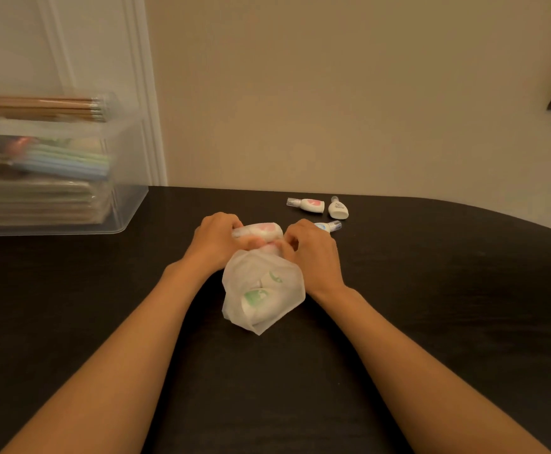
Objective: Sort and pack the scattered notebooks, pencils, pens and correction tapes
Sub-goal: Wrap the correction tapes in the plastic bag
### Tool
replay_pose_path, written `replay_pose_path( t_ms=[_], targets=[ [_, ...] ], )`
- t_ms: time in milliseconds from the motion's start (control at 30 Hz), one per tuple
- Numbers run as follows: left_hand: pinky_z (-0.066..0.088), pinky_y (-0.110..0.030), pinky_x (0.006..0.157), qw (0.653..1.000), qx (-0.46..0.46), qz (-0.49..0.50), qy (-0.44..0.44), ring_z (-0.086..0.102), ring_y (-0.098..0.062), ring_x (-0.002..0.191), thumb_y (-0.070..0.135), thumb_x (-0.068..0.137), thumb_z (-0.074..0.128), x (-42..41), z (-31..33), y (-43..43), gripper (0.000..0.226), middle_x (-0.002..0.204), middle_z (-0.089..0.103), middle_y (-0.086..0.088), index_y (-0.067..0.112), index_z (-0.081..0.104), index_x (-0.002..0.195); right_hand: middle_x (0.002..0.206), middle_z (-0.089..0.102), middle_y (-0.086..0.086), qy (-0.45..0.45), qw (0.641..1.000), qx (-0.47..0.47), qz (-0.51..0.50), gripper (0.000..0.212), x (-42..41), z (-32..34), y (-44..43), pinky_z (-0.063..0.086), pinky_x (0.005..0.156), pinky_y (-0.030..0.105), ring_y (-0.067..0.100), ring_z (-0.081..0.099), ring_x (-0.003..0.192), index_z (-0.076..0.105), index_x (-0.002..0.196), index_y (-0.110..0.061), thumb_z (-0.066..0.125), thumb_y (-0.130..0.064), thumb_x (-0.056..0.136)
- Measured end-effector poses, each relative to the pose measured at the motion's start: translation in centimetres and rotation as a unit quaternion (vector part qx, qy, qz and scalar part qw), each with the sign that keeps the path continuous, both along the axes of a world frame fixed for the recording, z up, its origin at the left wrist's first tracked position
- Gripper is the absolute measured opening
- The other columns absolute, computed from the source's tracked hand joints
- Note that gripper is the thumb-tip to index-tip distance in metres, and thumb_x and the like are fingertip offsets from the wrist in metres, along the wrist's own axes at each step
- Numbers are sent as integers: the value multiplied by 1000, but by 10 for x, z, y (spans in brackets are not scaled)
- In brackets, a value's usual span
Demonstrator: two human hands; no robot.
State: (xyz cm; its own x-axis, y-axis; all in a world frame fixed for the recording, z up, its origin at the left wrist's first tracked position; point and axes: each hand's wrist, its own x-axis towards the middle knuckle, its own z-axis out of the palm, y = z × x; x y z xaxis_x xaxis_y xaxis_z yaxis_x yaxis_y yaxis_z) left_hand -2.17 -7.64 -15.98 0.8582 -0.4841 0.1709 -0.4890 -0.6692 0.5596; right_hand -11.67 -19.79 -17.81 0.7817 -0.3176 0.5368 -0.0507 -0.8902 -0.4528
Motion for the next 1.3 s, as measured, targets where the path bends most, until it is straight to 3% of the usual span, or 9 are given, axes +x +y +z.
replay_pose_path(
  t_ms=[167, 300, 400, 500, 567, 733, 967, 1100, 1300],
  targets=[
    [42, -28, 67, 997, -67, 9, 25, 54, -18, 84, 32, 77, 71, 3, -5, 5, 24, 86, 57, -1, 16, 56, 89, 84, 52, 3, -7, 997, 51, 65, 13, 1, 2, -2, 36, 61, 14, 10, 44, 68, 57, 71, 2, 61, -2, 83],
    [40, -22, 65, 990, -130, -2, 53, 53, -11, 82, 35, 78, 70, 3, -9, 7, 29, 92, 57, 2, 16, 59, 98, 87, 56, 8, 4, 986, 161, 42, 12, 7, 1, -6, 44, 70, 28, 20, 52, 77, 60, 77, 7, 57, -3, 82],
    [38, -17, 59, 984, -163, -8, 69, 50, -2, 74, 42, 82, 63, 2, -10, 9, 28, 83, 54, 10, 19, 62, 98, 92, 59, 0, 42, 943, 327, 44, 24, 9, 5, -9, 46, 60, 17, 12, 57, 78, 58, 102, -7, 60, -26, 88],
    [37, -18, 56, 986, -154, -5, 70, 50, -1, 72, 37, 83, 63, 6, -9, 10, 25, 79, 56, 9, 16, 65, 95, 110, 57, -2, 97, 941, 316, 70, 46, 12, 3, -14, 44, 73, 19, 9, 55, 94, 46, 132, -18, 56, -35, 91],
    [40, -21, 57, 989, -127, -17, 72, 53, -8, 71, 36, 82, 65, 7, -8, 11, 26, 79, 59, 2, 13, 66, 92, 116, 53, -3, 116, 946, 289, 88, 47, 15, 3, -13, 43, 84, 23, 9, 50, 103, 44, 136, -18, 54, -32, 92],
    [44, -27, 68, 986, -155, -1, 68, 56, -16, 83, 28, 81, 68, 10, -9, 6, 24, 89, 61, -4, 10, 66, 97, 91, 56, -8, 95, 935, 329, 97, 31, 21, 4, -15, 43, 64, 15, 2, 54, 80, 56, 119, -16, 60, -25, 89],
    [38, -26, 79, 980, -188, -20, 58, 48, -12, 98, 31, 86, 61, 6, -15, -2, 36, 108, 52, 4, 17, 56, 119, 91, 61, 2, 52, 939, 339, 23, 33, 23, 2, -13, 46, 72, 22, 14, 58, 87, 52, 105, -14, 71, -28, 81],
    [37, -18, 68, 978, -199, -25, 64, 49, -9, 93, 31, 82, 65, 6, -14, -7, 29, 104, 55, 5, 22, 61, 109, 72, 55, -4, 46, 954, 297, 8, 16, 22, 1, -12, 41, 64, 20, 11, 53, 76, 58, 75, -11, 67, -21, 84],
    [35, -17, 64, 981, -188, -15, 46, 48, -9, 89, 32, 75, 73, 4, -13, -14, 42, 100, 54, 5, 19, 61, 113, 77, 60, 6, -2, 965, 261, 31, 9, 20, 4, -13, 42, 65, 21, 12, 52, 73, 63, 81, 2, 61, -6, 85]
  ],
)
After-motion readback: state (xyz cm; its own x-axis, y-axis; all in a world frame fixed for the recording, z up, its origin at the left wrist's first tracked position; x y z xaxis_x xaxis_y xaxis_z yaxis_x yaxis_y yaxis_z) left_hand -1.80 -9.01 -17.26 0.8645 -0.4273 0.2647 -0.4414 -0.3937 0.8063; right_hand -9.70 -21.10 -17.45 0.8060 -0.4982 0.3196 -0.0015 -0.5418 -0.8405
